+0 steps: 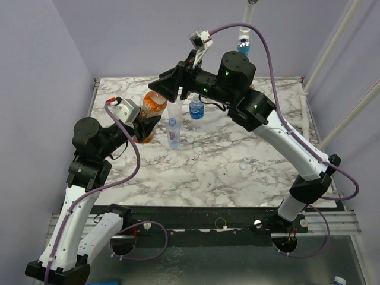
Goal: Unscrew the bottle caps
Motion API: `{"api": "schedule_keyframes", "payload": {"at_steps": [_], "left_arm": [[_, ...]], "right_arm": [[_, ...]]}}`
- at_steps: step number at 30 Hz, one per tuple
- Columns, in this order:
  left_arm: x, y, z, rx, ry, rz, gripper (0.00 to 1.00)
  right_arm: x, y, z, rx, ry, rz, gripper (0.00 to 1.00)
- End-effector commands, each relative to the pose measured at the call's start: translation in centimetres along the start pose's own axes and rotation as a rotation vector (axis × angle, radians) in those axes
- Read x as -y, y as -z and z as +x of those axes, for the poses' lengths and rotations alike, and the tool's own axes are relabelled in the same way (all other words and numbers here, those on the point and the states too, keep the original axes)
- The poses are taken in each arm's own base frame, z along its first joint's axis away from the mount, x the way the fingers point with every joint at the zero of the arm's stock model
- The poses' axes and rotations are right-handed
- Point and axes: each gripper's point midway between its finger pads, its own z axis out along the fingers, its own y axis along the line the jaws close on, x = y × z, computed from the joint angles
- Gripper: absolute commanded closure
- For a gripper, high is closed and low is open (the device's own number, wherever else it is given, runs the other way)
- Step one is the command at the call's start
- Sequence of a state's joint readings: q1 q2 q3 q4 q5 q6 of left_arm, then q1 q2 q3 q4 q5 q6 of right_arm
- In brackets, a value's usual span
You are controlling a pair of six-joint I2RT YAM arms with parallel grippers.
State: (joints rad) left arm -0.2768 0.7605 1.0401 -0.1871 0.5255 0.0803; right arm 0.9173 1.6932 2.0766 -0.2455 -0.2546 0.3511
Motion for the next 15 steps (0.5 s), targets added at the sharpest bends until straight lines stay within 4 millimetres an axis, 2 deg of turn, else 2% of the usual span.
{"api": "schedule_keyframes", "payload": {"at_steps": [1, 9, 12, 15], "left_arm": [[-0.4, 0.1, 0.2, -0.004, -0.012, -0.023, 0.9], [-0.2, 0.1, 0.5, -0.008, -0.011, -0.011, 0.9], [0.0, 0.1, 0.5, -0.007, 0.002, -0.001, 0.9], [1.2, 0.2, 0.1, 0.002, 0.042, 0.054, 0.9]], "right_arm": [[-0.3, -0.4, -0.2, 0.025, -0.007, -0.015, 0.43], [-1.1, 0.0, -0.9, 0.063, 0.001, -0.049, 0.82], [-1.6, 0.2, -0.9, 0.068, 0.005, -0.08, 0.91], [-2.9, 0.8, -1.0, 0.084, 0.023, -0.148, 0.99]]}}
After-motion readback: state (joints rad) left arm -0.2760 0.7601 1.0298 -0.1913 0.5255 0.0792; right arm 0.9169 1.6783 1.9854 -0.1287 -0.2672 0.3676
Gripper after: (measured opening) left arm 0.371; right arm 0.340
